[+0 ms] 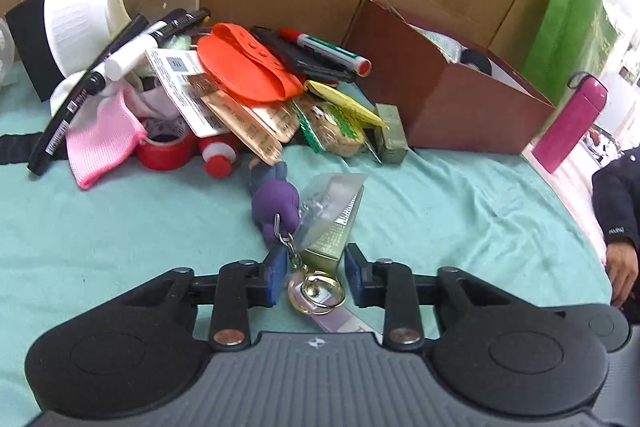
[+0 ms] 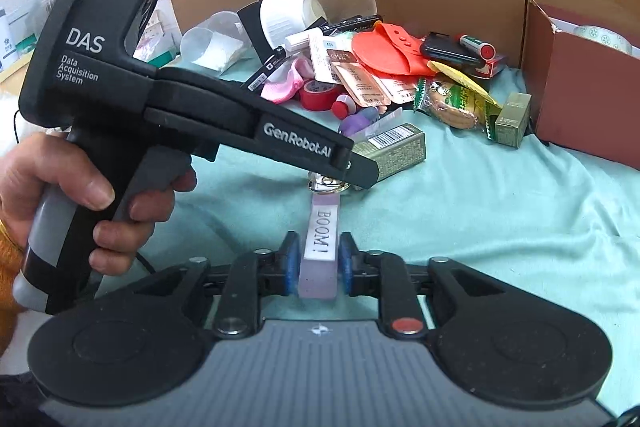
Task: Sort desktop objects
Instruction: 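Grasp the purple figure with the left gripper while the right gripper grasps the BOOM tag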
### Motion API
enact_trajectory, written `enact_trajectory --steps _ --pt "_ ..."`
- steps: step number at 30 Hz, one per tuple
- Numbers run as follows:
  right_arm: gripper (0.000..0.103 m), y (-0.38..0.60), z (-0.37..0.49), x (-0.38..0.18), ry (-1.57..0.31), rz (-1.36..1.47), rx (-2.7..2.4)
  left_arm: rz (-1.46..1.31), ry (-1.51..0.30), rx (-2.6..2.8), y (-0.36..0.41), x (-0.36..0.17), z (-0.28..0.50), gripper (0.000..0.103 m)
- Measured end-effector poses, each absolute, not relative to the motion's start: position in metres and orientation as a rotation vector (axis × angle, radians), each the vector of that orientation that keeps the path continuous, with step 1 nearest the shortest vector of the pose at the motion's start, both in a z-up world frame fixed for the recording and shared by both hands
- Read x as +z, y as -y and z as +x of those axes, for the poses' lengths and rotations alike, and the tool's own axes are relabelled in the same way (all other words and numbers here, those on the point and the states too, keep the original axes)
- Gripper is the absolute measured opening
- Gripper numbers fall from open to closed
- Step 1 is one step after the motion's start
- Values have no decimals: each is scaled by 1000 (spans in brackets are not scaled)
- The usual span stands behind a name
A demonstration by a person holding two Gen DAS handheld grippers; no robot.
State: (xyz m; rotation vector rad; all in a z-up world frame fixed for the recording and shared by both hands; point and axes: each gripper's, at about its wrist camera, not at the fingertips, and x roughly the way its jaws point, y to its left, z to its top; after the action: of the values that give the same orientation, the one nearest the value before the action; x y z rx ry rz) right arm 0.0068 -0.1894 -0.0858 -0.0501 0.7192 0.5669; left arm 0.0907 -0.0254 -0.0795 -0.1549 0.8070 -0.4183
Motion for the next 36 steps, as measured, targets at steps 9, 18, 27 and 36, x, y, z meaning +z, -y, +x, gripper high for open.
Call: enact_trajectory --steps 9,18,27,36 --pt "25 178 8 -88 -708 -156 617 -106 -818 -462 23 -75 78 28" --pt "21 195 -16 -83 -742 -168 690 -167 -788 -412 -4 -65 63 56" --pt "45 175 -11 -82 -730 -198 661 -219 -767 -430 9 -47 94 68" --pt "45 176 -9 -81 -738 -181 647 -156 -862 -382 22 -69 125 31"
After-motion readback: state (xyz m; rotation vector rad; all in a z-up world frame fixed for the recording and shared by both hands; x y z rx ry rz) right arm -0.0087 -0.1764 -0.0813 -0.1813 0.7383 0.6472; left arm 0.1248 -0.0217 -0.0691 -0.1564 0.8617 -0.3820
